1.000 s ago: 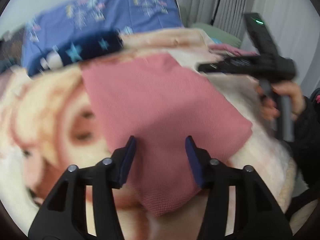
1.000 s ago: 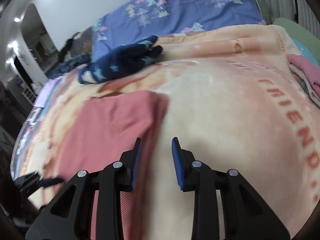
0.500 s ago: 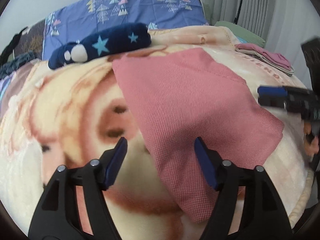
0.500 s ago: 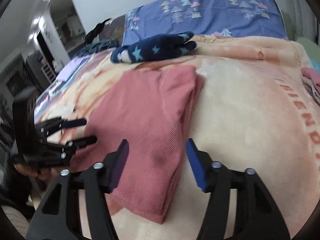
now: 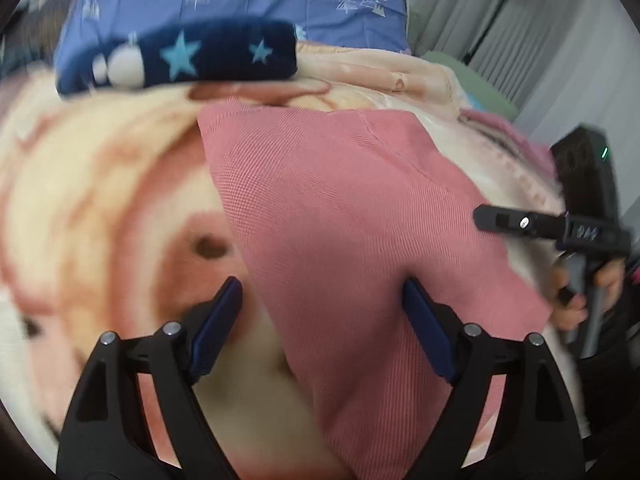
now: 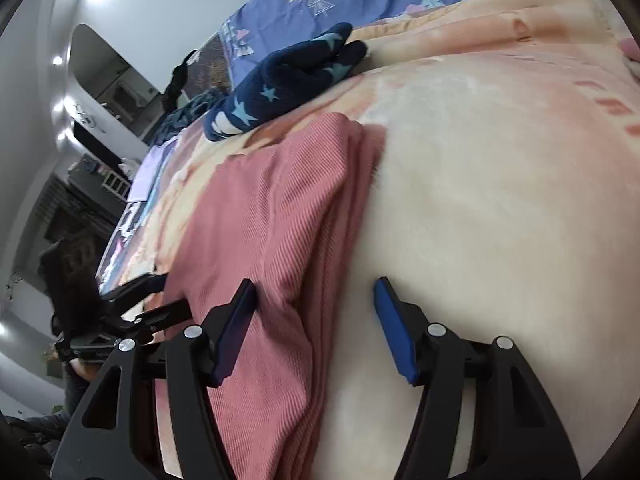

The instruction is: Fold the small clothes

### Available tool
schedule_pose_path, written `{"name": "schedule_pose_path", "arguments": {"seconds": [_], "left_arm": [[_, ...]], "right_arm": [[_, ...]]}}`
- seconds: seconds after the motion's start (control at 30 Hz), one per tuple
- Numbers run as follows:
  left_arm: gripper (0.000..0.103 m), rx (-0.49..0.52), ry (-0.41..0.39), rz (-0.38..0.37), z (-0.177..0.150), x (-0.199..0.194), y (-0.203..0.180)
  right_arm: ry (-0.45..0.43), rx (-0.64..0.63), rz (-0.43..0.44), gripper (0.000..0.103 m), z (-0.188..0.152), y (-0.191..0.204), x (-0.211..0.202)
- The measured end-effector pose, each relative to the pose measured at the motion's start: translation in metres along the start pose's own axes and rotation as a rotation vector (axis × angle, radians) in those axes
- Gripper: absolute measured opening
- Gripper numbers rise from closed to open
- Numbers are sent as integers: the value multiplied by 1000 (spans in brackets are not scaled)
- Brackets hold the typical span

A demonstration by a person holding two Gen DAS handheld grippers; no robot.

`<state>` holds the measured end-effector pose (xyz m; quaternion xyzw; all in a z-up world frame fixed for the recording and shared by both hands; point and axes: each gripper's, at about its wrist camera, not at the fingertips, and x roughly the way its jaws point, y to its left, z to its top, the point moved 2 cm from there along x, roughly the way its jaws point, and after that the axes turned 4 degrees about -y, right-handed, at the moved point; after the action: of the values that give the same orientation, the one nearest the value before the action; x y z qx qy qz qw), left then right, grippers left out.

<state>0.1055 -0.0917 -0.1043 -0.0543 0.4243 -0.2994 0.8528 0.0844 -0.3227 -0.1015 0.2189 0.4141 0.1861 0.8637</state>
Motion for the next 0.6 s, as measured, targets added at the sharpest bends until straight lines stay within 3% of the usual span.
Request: {"name": "schedule_pose_path", "arguments": {"seconds": [0.1,0.17,0.23,0.27,0.3,0.37,0.43,0.6], "left_arm": [[85,-95,16,-80,12,12,16],[82,-130,18,-91,21,23,23],[71,-140,32,-76,28,34,28],[60,-138,31,-69,31,37,28],[54,-131,26,-63,33,37,26],[30,-101,0,-47,37,30,18],[24,-47,-39,-24,44,18,4],[23,71,-155,-25,79,-14,-35]], "right_arm": [[35,23,60,62,14,-6,18],[56,15,59,59,18,-5,30],[58,-9,34,48,22,-1,41],[55,-8,24,42,23,0,42],[39,-17,10,36,23,3,39],[-1,-57,-14,24,21,13,28],[-51,-97,-36,22,21,27,13],[-231,-134,-42,21,42,47,-41]]}}
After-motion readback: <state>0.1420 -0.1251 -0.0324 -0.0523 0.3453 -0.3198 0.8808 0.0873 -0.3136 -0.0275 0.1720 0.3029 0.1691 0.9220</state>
